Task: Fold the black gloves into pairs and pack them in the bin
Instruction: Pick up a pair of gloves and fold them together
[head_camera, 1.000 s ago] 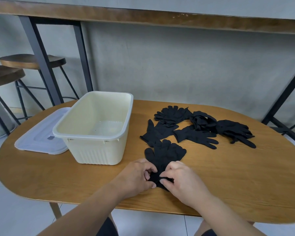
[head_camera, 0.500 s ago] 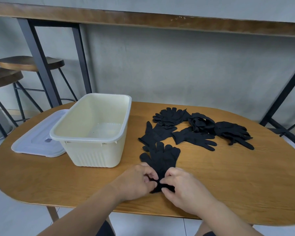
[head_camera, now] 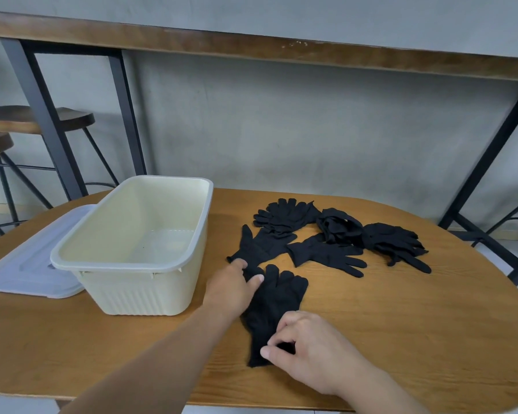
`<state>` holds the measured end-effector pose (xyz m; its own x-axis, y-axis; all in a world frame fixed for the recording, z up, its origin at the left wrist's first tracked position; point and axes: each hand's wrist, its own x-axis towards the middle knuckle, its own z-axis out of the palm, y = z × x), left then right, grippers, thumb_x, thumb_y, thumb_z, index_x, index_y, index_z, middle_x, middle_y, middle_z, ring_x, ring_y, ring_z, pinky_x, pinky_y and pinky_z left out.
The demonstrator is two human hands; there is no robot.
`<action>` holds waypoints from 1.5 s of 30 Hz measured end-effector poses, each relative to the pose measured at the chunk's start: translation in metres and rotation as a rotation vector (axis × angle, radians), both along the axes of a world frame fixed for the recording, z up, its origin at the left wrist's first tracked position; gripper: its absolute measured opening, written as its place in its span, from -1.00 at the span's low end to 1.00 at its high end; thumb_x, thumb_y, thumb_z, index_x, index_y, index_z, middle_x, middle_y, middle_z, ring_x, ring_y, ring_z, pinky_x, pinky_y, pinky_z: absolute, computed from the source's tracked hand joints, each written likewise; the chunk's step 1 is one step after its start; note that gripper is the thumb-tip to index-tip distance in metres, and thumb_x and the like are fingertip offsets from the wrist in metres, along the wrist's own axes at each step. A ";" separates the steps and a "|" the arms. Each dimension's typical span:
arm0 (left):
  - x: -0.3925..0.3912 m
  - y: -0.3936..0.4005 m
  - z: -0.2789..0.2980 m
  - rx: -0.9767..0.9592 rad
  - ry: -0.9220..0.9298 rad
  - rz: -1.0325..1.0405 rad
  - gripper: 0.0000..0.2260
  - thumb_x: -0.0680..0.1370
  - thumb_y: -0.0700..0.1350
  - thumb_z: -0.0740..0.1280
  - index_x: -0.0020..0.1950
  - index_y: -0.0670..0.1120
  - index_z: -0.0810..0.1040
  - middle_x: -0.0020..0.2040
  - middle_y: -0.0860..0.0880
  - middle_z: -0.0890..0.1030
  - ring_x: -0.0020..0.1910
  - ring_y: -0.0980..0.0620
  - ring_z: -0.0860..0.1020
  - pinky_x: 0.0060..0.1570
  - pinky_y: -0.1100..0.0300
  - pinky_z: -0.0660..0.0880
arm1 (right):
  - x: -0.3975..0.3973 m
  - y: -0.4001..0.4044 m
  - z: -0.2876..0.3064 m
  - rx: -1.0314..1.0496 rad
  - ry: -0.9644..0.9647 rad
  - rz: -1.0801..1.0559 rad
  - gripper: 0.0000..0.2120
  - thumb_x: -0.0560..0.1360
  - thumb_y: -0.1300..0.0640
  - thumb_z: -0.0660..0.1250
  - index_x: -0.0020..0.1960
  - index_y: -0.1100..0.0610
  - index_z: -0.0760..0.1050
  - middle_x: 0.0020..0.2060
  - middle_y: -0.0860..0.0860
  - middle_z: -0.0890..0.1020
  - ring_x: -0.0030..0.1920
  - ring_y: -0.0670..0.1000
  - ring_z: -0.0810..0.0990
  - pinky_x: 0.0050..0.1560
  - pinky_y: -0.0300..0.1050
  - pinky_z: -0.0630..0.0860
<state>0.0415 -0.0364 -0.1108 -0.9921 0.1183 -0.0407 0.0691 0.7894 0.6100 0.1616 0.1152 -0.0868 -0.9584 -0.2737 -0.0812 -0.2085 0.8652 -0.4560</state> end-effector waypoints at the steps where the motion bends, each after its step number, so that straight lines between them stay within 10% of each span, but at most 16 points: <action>1: -0.006 0.002 0.003 0.083 -0.051 0.042 -0.53 0.55 0.09 0.33 0.40 -0.03 0.36 0.17 0.01 0.58 0.14 0.00 0.55 0.11 0.14 0.50 | -0.001 0.000 0.000 -0.012 -0.009 -0.009 -0.62 0.49 -0.33 0.22 0.04 -0.14 0.66 -0.04 -0.23 0.52 -0.03 -0.21 0.49 -0.01 -0.25 0.47; 14: -0.031 0.015 0.006 0.440 -0.014 0.002 -0.85 0.48 -0.22 0.44 -0.01 -0.01 0.61 -0.16 0.05 0.60 -0.24 0.15 0.53 -0.26 0.38 0.41 | -0.010 0.003 -0.001 -0.105 -0.080 -0.054 -0.67 0.47 -0.28 0.29 0.00 -0.11 0.68 -0.06 -0.23 0.56 -0.19 -0.21 0.50 -0.16 -0.29 0.46; 23: -0.042 0.019 -0.003 -0.188 0.257 -0.277 -0.72 0.57 0.02 0.33 0.26 -0.02 0.52 0.14 0.05 0.43 0.02 0.07 0.49 -0.02 0.29 0.40 | -0.010 0.004 0.001 -0.126 -0.086 -0.053 -0.71 0.46 -0.27 0.30 -0.01 -0.14 0.67 -0.04 -0.25 0.57 -0.18 -0.23 0.50 -0.12 -0.30 0.47; 27: -0.031 0.029 0.013 -0.137 0.428 -0.358 -0.83 0.58 0.02 0.31 0.10 -0.02 0.58 -0.01 0.07 0.45 -0.12 0.09 0.49 -0.14 0.25 0.45 | -0.012 0.005 0.001 -0.144 -0.102 -0.059 -0.72 0.46 -0.24 0.31 -0.02 -0.11 0.67 -0.05 -0.22 0.57 -0.07 -0.21 0.52 -0.05 -0.23 0.51; 31: -0.020 0.037 0.005 -0.170 0.206 -0.541 -0.84 0.56 0.02 0.34 -0.12 -0.06 0.56 -0.24 0.11 0.45 -0.27 0.12 0.44 -0.25 0.26 0.41 | -0.014 0.005 0.000 -0.151 -0.113 -0.051 -0.74 0.48 -0.21 0.32 -0.01 -0.10 0.68 -0.05 -0.21 0.58 -0.09 -0.19 0.53 -0.06 -0.26 0.49; 45: 0.004 0.004 -0.002 -0.037 0.154 -0.478 -0.91 0.51 0.03 0.40 -0.17 0.07 0.55 -0.18 0.12 0.50 -0.30 0.18 0.44 -0.31 0.38 0.36 | -0.059 0.032 0.004 -0.602 -0.197 -0.500 -0.83 0.58 0.14 0.28 -0.04 0.00 0.65 -0.19 -0.07 0.71 -0.33 -0.20 0.60 -0.30 -0.29 0.52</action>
